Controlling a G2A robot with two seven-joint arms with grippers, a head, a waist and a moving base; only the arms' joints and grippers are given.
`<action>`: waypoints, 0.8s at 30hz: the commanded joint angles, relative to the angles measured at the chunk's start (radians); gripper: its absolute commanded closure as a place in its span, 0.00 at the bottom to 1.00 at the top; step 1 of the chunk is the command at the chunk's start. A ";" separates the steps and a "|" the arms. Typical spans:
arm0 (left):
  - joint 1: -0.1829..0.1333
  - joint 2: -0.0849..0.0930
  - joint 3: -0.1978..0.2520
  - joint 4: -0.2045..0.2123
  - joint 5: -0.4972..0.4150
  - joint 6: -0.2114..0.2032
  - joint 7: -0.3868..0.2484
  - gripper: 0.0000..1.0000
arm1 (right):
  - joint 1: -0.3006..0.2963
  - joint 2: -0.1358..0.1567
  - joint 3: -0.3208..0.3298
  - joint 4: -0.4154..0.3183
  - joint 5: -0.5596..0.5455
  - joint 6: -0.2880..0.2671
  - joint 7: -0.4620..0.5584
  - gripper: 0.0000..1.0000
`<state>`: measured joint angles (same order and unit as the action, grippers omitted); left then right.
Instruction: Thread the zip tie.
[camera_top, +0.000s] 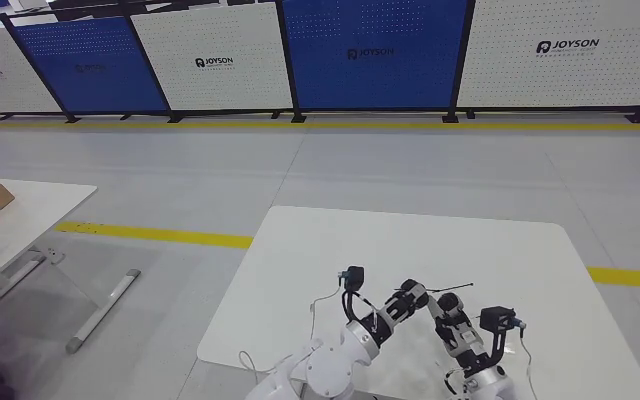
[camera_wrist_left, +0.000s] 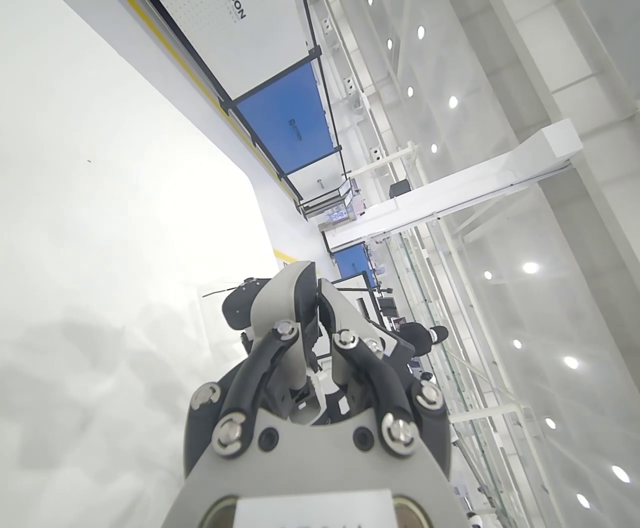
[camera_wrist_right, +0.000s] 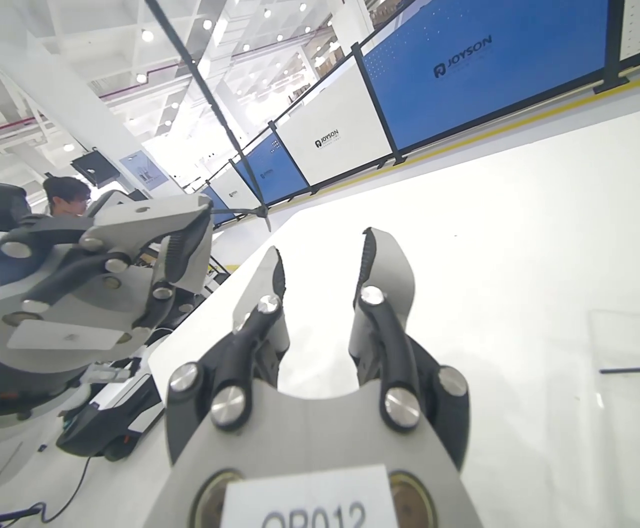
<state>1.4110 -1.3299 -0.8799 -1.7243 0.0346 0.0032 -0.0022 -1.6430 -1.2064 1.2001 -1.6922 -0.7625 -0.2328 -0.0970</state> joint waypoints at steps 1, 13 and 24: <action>0.000 0.000 0.001 0.001 0.004 0.001 0.000 1.00 | -0.001 -0.001 0.001 -0.003 0.000 -0.001 0.000 0.67; 0.012 0.000 0.008 -0.008 0.038 0.001 0.001 1.00 | -0.003 -0.005 0.001 -0.013 -0.011 -0.002 -0.010 0.71; 0.021 0.000 0.020 -0.012 0.069 -0.003 -0.006 1.00 | 0.002 -0.009 0.001 -0.008 -0.009 -0.004 -0.007 0.75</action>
<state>1.4316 -1.3292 -0.8621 -1.7371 0.1033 -0.0004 -0.0079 -1.6407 -1.2155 1.2014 -1.6999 -0.7703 -0.2362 -0.1036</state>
